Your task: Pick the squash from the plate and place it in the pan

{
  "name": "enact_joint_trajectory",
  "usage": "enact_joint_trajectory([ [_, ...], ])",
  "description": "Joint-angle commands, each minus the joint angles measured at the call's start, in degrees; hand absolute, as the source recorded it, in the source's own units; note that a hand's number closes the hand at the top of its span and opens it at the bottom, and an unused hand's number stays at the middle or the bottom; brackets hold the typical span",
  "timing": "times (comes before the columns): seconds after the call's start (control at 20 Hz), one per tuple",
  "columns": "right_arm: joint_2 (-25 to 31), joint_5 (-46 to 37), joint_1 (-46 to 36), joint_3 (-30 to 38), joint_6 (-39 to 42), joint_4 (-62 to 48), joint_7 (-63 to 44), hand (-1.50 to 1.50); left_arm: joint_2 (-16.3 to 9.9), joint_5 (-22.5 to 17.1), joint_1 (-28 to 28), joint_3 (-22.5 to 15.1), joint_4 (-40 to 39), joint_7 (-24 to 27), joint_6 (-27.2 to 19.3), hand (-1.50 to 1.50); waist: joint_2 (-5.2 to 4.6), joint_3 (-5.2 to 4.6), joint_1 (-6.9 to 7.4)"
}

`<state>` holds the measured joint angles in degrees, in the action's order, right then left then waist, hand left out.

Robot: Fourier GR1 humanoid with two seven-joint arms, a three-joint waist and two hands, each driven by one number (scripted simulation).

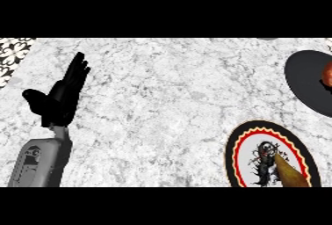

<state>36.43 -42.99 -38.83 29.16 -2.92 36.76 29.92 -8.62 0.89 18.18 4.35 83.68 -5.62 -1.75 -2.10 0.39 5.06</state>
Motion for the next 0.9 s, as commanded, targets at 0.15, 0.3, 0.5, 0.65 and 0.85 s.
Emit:
enact_joint_trajectory([
  [0.15,-0.02,2.68,-4.30,3.47,0.03,-13.38,4.95,1.50,-0.03,0.28,0.28,-0.04,0.32,0.48,-0.19,0.00,-0.41,0.21,0.93],
  [0.3,1.15,0.05,-4.31,1.24,4.58,-18.43,2.89,-1.50,1.39,0.48,0.68,-1.22,-0.64,0.67,-0.26,0.00,-0.96,0.20,1.19],
  [0.5,1.82,0.63,-6.29,1.06,13.37,-22.97,3.46,-1.50,1.17,0.32,0.85,-1.07,0.47,-0.41,-0.37,0.00,-0.57,0.23,1.47],
  [0.65,2.94,0.28,-6.03,1.14,12.72,-23.82,6.78,-1.50,0.93,0.66,-0.36,-0.79,-0.44,1.08,-0.39,0.00,-0.59,0.21,0.88],
  [0.85,3.65,4.76,-7.16,5.72,13.40,-24.64,10.52,-1.50,0.92,0.73,0.40,-0.26,-0.75,1.31,-0.97,0.00,-0.50,0.30,0.28],
])
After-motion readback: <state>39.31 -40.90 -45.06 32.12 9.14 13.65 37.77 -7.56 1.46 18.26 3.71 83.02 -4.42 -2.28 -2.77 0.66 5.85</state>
